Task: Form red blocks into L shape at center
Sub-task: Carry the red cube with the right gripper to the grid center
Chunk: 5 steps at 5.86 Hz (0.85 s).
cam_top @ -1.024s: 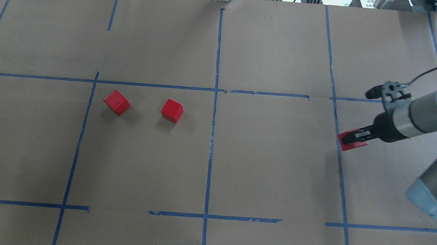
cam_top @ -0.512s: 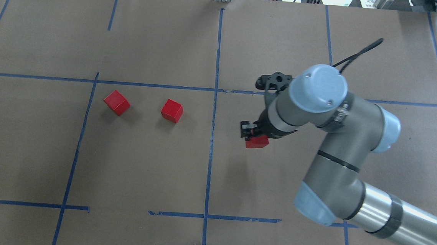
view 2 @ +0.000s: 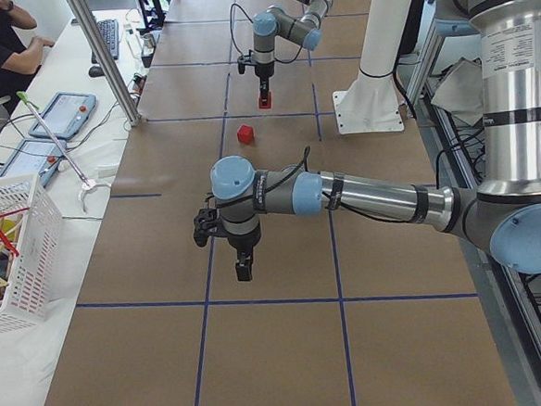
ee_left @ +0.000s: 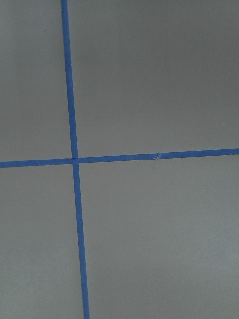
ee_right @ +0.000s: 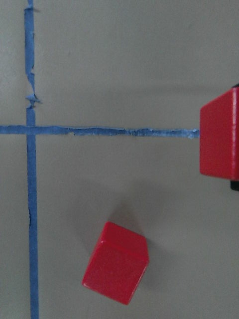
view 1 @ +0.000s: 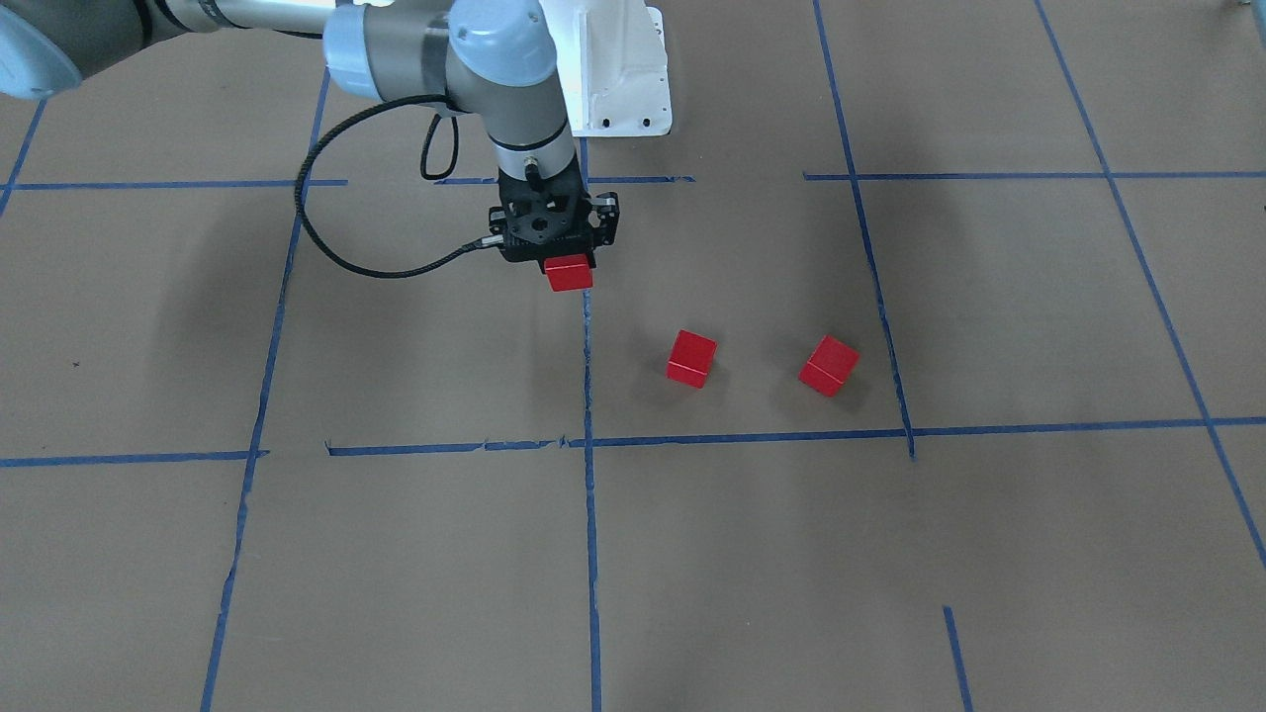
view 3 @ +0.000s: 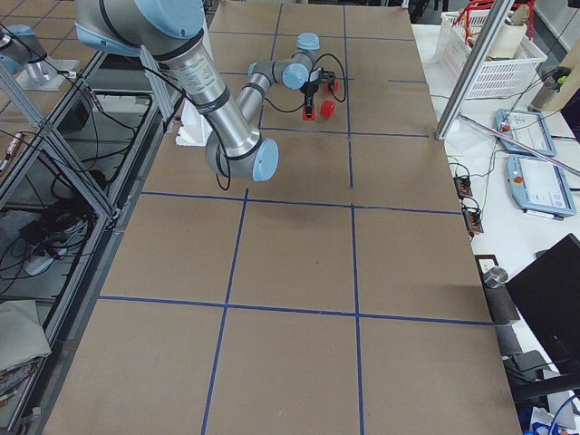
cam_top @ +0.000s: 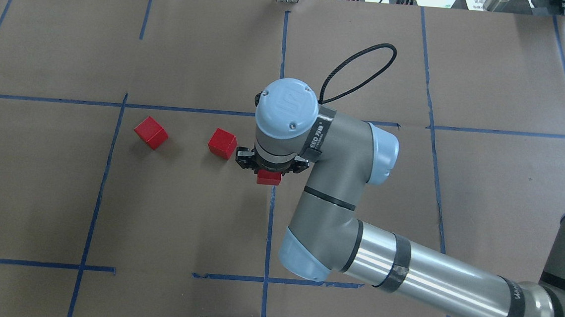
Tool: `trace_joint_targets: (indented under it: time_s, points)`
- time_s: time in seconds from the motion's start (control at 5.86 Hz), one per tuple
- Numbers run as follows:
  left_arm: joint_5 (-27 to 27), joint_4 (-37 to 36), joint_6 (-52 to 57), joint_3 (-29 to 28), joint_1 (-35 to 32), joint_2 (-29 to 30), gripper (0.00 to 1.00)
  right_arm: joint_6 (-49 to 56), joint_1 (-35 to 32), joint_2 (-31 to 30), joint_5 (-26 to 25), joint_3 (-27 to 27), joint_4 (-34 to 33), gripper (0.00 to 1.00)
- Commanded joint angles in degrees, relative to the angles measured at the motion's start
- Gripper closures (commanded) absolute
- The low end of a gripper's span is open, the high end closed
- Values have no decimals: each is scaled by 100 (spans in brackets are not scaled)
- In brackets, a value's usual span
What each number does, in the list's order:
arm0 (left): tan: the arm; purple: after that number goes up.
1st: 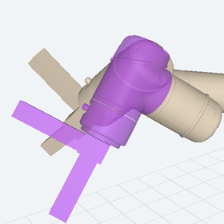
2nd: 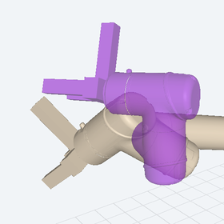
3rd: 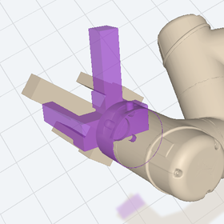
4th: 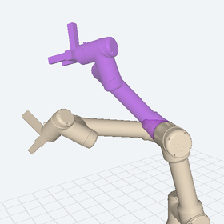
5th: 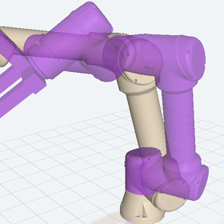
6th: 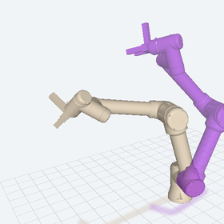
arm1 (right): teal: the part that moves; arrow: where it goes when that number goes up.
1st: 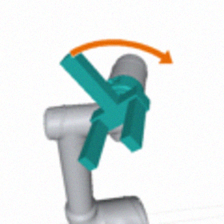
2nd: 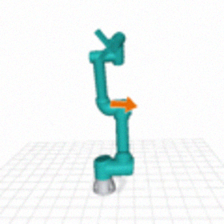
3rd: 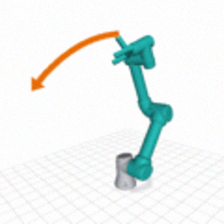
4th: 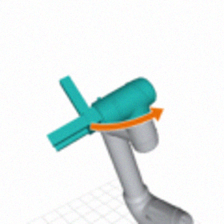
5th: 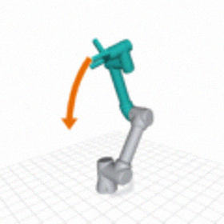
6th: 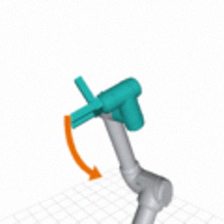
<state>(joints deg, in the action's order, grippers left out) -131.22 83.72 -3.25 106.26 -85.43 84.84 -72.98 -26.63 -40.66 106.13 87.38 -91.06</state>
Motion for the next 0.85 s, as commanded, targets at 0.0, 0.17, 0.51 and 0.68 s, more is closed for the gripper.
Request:
trace_joint_targets:
  time_s: [0.0, 0.17, 0.51, 0.68]
  points:
    - [-9, 4, -9, 0, 1, -3, 0, -190, 122, 103, -39, -265, -52, 98]
    - [0, 4, -17, 8, 1, -3, 0, -225, 149, -71, -39, -239, -52, 97]
    - [-8, 4, -18, 8, 1, -2, 0, -234, 193, -109, -39, -256, -17, 97]
    - [-9, 4, -18, 8, 1, -3, 0, -234, 254, -117, -39, -256, -8, 97]
